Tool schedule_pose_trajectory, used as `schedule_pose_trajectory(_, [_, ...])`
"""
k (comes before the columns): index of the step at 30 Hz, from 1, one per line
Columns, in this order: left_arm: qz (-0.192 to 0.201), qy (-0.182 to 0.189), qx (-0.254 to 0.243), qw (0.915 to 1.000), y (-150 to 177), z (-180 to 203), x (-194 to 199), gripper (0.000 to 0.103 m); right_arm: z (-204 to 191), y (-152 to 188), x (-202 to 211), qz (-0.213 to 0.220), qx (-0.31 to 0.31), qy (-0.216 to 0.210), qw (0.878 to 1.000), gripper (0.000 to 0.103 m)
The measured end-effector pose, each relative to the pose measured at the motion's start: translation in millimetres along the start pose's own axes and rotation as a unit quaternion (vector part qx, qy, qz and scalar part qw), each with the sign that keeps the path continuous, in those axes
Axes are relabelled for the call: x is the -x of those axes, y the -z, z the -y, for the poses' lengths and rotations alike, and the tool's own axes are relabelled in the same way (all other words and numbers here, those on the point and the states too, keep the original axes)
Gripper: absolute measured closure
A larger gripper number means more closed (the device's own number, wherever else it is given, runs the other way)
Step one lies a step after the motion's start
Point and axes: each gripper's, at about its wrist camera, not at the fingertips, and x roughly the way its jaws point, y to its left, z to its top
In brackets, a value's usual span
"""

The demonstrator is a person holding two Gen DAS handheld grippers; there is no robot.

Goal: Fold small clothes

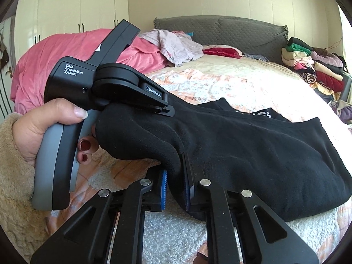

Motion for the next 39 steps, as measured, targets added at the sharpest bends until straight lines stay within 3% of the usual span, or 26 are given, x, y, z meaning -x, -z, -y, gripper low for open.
schedule_pose_trajectory(10, [0.031, -0.004, -0.031, 0.9991, -7.2, 30.0, 24.1, 0.092, 10.3, -3.9, 23.4, 0.026, -0.017, 0.013, 0.999, 0.094])
schedule_pose_trajectory(24, [0.043, -0.018, -0.052, 0.9976, -8.9, 64.7, 37.4, 0.092, 28.5, -4.8, 49.1, 0.049, -0.049, 0.019, 0.997, 0.096])
schedule_pose_trajectory(39, [0.055, -0.006, -0.085, 0.9948, -17.9, 135.0, 32.7, 0.091, 63.9, 6.8, 80.8, 0.07, -0.092, 0.034, 0.993, 0.096])
